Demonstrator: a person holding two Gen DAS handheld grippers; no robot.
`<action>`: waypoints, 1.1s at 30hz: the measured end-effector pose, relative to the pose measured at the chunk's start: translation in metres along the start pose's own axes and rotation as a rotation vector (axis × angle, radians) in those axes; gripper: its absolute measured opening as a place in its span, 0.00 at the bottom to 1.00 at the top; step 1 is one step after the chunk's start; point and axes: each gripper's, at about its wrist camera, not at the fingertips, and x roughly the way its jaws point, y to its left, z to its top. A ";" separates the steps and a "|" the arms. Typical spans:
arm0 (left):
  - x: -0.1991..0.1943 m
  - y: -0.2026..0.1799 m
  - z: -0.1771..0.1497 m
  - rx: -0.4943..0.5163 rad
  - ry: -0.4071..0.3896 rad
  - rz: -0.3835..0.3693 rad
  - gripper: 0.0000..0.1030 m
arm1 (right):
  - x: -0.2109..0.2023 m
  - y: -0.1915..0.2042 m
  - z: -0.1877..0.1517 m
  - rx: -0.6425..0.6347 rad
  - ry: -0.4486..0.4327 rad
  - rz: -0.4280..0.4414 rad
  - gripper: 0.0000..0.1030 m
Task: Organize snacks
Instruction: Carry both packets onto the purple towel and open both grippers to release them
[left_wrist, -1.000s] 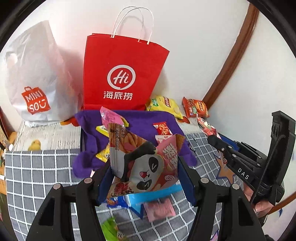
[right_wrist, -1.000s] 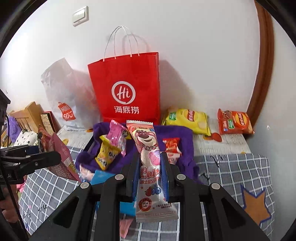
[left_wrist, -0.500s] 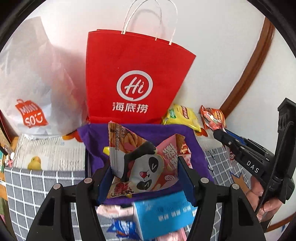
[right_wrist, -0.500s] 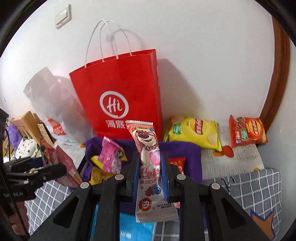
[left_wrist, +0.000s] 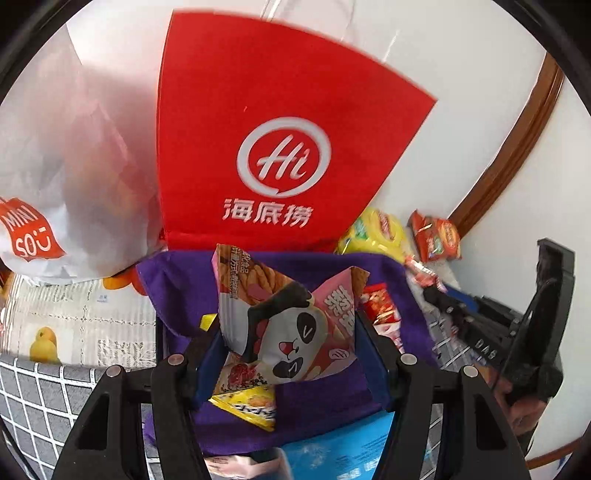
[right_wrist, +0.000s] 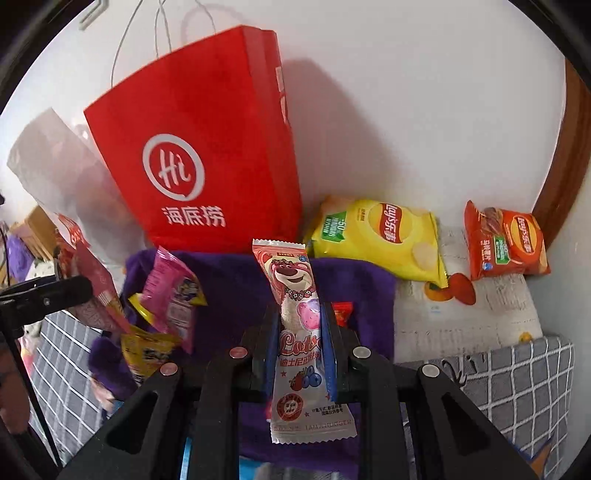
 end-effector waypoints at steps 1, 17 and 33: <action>0.001 0.002 0.001 -0.002 -0.004 0.003 0.61 | 0.004 -0.002 0.000 0.002 0.009 0.007 0.21; 0.014 0.008 0.000 -0.027 0.062 -0.068 0.61 | 0.058 0.018 -0.019 -0.035 0.193 0.116 0.21; 0.051 -0.013 -0.013 0.028 0.187 -0.118 0.61 | 0.049 0.011 -0.019 -0.048 0.169 0.094 0.41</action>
